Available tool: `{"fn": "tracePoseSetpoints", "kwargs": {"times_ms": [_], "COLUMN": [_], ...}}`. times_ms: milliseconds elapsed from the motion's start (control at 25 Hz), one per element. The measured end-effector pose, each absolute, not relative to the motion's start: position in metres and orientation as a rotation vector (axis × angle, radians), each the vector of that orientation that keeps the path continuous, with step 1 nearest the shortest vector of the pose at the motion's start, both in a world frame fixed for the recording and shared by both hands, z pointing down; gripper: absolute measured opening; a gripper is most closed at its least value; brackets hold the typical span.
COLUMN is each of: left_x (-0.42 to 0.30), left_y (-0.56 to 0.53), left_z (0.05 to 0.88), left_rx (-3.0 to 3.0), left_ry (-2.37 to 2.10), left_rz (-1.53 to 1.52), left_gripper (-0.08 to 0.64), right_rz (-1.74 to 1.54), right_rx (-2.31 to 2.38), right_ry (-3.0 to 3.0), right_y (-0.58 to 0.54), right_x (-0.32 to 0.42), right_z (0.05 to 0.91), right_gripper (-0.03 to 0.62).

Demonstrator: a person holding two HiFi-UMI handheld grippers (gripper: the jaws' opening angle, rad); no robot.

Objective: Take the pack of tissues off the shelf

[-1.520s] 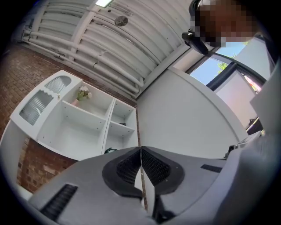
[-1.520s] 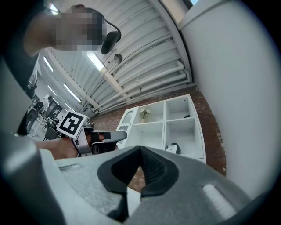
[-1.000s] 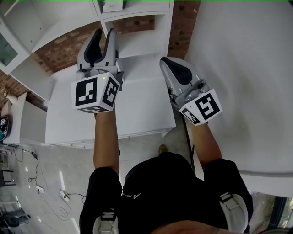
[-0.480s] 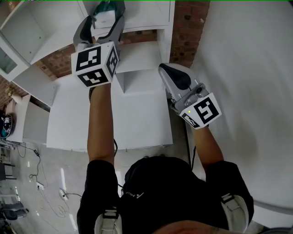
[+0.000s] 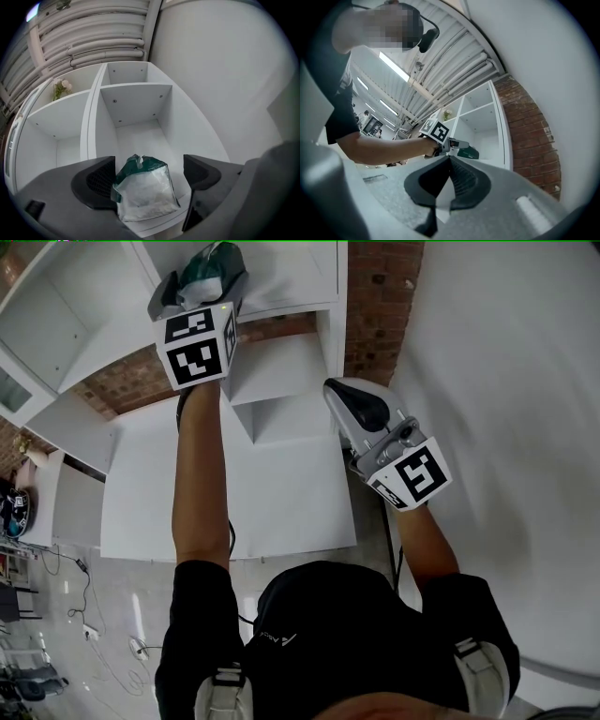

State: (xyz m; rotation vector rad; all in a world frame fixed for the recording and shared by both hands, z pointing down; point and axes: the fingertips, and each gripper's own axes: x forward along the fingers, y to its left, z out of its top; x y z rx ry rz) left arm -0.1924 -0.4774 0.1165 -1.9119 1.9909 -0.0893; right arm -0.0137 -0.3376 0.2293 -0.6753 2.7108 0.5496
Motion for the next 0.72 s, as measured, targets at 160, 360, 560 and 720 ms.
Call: {"fn": "tracePoseSetpoints", "kwargs": {"times_ms": [160,360,560,720], "left_x": [-0.2,-0.207,-0.209,-0.219], "left_y": [-0.49,-0.5,-0.502,-0.501], "left_z": [0.123,0.131,0.139,0.146], "left_rx": [-1.881,-1.861,-1.863,-1.804], "left_ry": [2.038,2.069,2.09,2.128], "left_rz": [-0.146,-0.186,-0.202,-0.183], "left_gripper": [0.449,0.449,0.418,0.322], "right_rz": [0.543,0.537,0.522,0.509], "right_rx": [-0.663,-0.647,-0.653,-0.668], "right_ry": [2.707,2.705,2.706,2.71], "right_y": [-0.343,-0.345,-0.347,-0.351], "right_x": [-0.013,-0.015,-0.014,-0.011], "right_z": [0.231,0.231,0.236,0.241], "right_gripper": [0.002,0.002,0.002,0.002]}}
